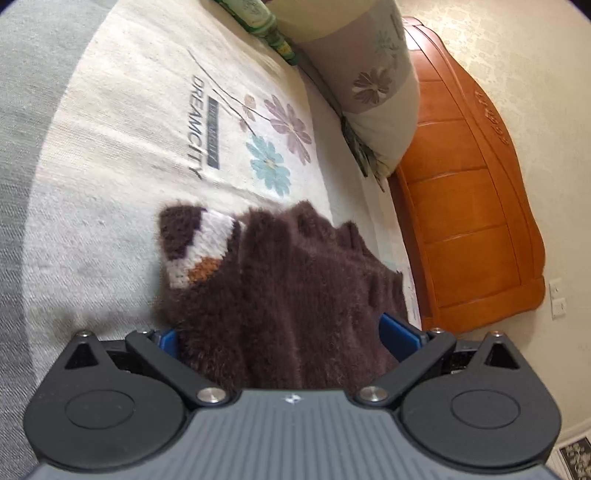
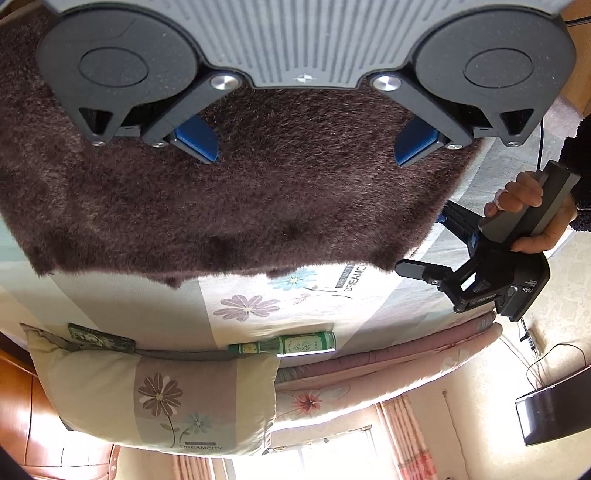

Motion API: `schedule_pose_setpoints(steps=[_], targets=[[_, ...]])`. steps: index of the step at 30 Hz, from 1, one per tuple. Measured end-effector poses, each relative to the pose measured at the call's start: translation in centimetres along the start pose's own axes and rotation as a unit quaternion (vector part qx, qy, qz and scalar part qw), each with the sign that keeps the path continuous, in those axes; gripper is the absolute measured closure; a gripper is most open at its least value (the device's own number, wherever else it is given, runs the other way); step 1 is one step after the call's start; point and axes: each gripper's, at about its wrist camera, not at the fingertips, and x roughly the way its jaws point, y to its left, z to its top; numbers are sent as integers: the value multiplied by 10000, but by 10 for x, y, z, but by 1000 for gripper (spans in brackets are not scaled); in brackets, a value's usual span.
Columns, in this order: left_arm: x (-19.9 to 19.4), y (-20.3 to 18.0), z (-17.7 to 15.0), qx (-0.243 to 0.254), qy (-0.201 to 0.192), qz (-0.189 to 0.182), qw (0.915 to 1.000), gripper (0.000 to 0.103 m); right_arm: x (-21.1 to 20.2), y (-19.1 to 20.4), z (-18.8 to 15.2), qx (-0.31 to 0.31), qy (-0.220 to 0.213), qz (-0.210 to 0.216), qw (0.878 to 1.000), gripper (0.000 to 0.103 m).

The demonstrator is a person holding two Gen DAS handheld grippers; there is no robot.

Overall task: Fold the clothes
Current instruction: 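Close the left gripper on the sweater edge while the right gripper closes beside it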

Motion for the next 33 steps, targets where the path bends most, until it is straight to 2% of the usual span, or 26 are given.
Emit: schedule_pose_setpoints(steps=[2, 5, 8, 10, 12, 14, 16, 18, 19, 20, 21, 23, 28, 32, 33], targets=[[6, -2, -4, 169, 199, -16, 9997, 3, -4, 1, 1, -57, -63, 64, 9999, 0], [7, 4, 6, -23, 85, -158, 9998, 4, -7, 5, 5, -141, -149, 155, 9997, 0], [11, 7, 22, -52, -57, -14, 10000, 11, -7, 8, 4, -192, -145, 184, 9995, 0], [13, 8, 27, -107, -99, 60, 9999, 11, -9, 10, 3, -278, -165, 144, 9994, 0], [14, 2, 22, 28, -63, 196, 9998, 16, -11, 12, 2, -364, -185, 104, 9991, 0], [11, 2, 15, -74, -8, 134, 9999, 19, -13, 14, 1, -449, -205, 63, 9988, 0], [9, 6, 7, -75, 114, -188, 9997, 16, -15, 14, 1, -488, -230, 37, 9985, 0], [7, 13, 4, 1, 56, -424, 9991, 17, -15, 12, 0, -436, -230, 49, 9988, 0], [6, 17, 6, -87, 43, -351, 9993, 22, -14, 12, 0, -420, -209, 71, 9989, 0], [5, 21, 8, -191, 33, -253, 9995, 43, -12, 13, 0, -415, -179, 88, 9989, 0], [7, 26, 11, -328, 18, 44, 9995, 71, -11, 14, -1, -429, -152, 101, 9989, 0], [7, 37, 11, -580, -35, 21, 9983, 71, -10, 18, -3, -487, -118, 116, 9987, 0], [8, 31, 5, -322, -148, 121, 9993, 71, -11, 41, -11, -1204, -59, 119, 9926, 0], [8, 29, 3, -293, -186, 155, 9993, 71, -11, 62, -17, -1889, -4, 104, 9819, 0], [8, 29, 2, -282, -203, 153, 9993, 71, -10, 71, -21, -2181, 92, 146, 9758, 0]])
